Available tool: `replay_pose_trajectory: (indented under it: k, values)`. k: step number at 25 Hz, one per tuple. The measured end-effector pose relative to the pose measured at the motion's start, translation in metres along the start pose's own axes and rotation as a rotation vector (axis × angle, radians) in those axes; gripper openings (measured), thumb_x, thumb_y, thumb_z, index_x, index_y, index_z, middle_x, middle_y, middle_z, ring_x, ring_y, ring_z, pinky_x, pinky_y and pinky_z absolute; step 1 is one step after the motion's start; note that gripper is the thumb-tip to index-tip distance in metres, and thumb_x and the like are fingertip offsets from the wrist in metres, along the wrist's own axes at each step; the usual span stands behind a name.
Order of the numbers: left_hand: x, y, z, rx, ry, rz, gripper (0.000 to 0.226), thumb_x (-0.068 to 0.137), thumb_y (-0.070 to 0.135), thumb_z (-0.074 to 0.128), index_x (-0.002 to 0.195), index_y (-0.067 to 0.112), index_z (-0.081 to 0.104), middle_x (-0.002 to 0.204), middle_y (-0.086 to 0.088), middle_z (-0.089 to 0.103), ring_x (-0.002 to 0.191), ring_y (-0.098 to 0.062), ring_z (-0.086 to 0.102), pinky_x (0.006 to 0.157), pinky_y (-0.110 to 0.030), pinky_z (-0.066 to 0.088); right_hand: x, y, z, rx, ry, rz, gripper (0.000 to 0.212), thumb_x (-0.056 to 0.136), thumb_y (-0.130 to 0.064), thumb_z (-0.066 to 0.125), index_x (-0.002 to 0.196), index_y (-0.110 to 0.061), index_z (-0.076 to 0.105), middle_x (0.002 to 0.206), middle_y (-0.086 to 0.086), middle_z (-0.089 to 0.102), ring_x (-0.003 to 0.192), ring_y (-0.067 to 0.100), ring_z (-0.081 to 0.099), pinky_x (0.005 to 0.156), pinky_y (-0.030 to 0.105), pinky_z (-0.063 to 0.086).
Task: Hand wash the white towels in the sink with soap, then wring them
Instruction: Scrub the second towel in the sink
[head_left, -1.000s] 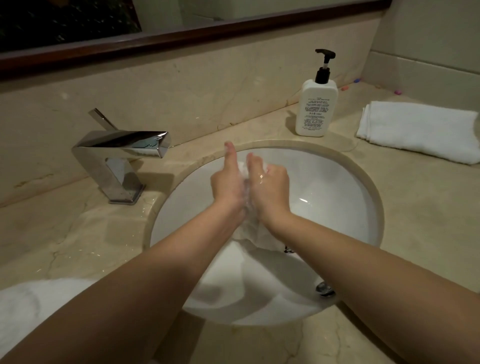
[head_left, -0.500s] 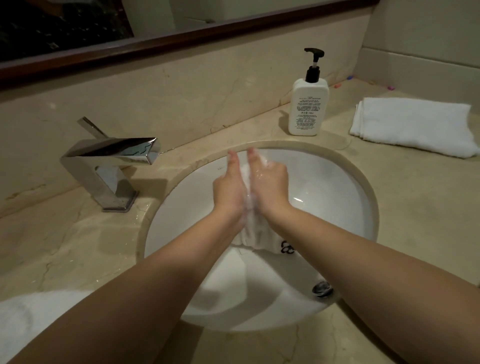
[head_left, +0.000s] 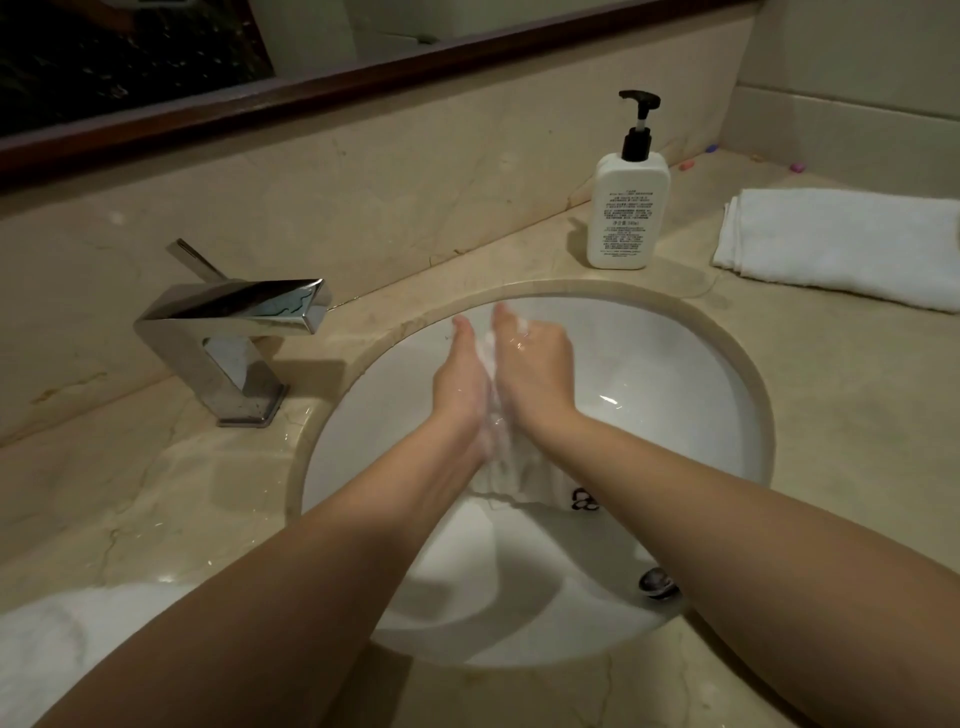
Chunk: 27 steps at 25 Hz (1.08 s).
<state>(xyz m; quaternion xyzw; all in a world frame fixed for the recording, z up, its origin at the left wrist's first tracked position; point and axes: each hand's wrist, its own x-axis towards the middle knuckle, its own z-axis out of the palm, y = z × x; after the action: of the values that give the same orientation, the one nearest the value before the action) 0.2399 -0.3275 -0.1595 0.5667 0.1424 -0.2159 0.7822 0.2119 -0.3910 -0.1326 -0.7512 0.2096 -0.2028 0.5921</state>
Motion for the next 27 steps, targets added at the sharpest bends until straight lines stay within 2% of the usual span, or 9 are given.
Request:
replay_pose_trajectory:
  k: [2,6,9,10,13,18,21,25,27]
  values:
    - [-0.001,0.001,0.005,0.100,0.033,0.046,0.074,0.084,0.082,0.048,0.097,0.014,0.076,0.087,-0.008,0.078,0.084,-0.027,0.076,0.084,-0.041,0.060,0.009,-0.003,-0.005,0.059,0.082,0.065,0.060,0.103,-0.035,0.051,0.048,-0.017,0.038,0.046,-0.005,0.043,0.050,0.018,0.042,0.058,0.032,0.032]
    - [0.005,0.001,-0.010,-0.060,0.034,-0.021,0.068,0.093,0.074,0.046,0.071,0.013,0.066,0.066,-0.005,0.066,0.059,-0.017,0.069,0.057,-0.023,0.053,-0.023,0.004,0.008,-0.044,-0.108,-0.084,0.060,0.103,-0.039,0.050,0.048,-0.018,0.039,0.049,-0.002,0.045,0.053,0.020,0.045,0.056,0.033,0.031]
    - [0.004,-0.010,0.002,-0.002,-0.014,-0.030,0.085,0.075,0.088,0.049,0.108,0.012,0.072,0.090,-0.009,0.078,0.085,-0.025,0.076,0.080,-0.034,0.059,0.003,0.000,-0.004,-0.063,0.026,-0.014,0.061,0.104,-0.039,0.049,0.048,-0.018,0.038,0.052,0.002,0.047,0.056,0.023,0.046,0.060,0.033,0.031]
    - [0.006,-0.008,0.004,0.011,0.000,-0.021,0.088,0.072,0.088,0.049,0.111,0.013,0.072,0.094,-0.010,0.078,0.088,-0.026,0.076,0.085,-0.037,0.058,0.005,0.000,-0.004,-0.038,0.050,-0.016,0.061,0.104,-0.039,0.049,0.048,-0.018,0.038,0.050,0.001,0.047,0.054,0.022,0.046,0.059,0.032,0.031]
    - [0.018,-0.003,-0.009,-0.103,0.026,0.007,0.066,0.088,0.078,0.049,0.083,0.015,0.069,0.075,-0.004,0.070,0.071,-0.019,0.072,0.071,-0.030,0.052,-0.016,0.002,0.007,-0.038,-0.078,-0.085,0.064,0.103,-0.041,0.050,0.045,-0.018,0.037,0.042,-0.007,0.043,0.048,0.017,0.043,0.052,0.032,0.030]
    - [0.018,-0.009,-0.001,0.037,-0.037,0.051,0.087,0.075,0.088,0.047,0.104,0.012,0.075,0.084,-0.004,0.075,0.088,-0.022,0.075,0.083,-0.034,0.057,0.006,0.001,-0.004,-0.016,-0.001,-0.084,0.065,0.102,-0.051,0.048,0.048,-0.019,0.031,0.039,-0.008,0.035,0.043,0.012,0.033,0.053,0.031,0.027]
    - [0.017,-0.008,-0.007,-0.064,-0.070,0.028,0.066,0.093,0.076,0.044,0.076,0.016,0.066,0.067,-0.003,0.068,0.067,-0.017,0.070,0.062,-0.024,0.053,-0.019,0.003,-0.001,-0.086,-0.101,-0.217,0.066,0.100,-0.050,0.050,0.044,-0.020,0.032,0.036,-0.010,0.038,0.044,0.010,0.034,0.050,0.033,0.025]
    - [0.004,-0.015,0.005,0.059,-0.073,0.065,0.075,0.089,0.081,0.042,0.088,0.014,0.077,0.085,-0.008,0.078,0.085,-0.025,0.076,0.081,-0.036,0.058,-0.003,0.003,-0.021,-0.061,0.005,-0.095,0.065,0.102,-0.051,0.048,0.048,-0.017,0.034,0.044,-0.006,0.039,0.046,0.013,0.036,0.052,0.031,0.028]
    - [-0.001,-0.014,0.003,0.011,-0.112,0.016,0.071,0.092,0.077,0.041,0.073,0.018,0.075,0.072,-0.002,0.073,0.073,-0.016,0.074,0.076,-0.033,0.054,-0.014,0.003,-0.018,-0.133,-0.073,-0.156,0.064,0.101,-0.051,0.048,0.047,-0.019,0.035,0.043,-0.007,0.039,0.045,0.011,0.037,0.050,0.031,0.027]
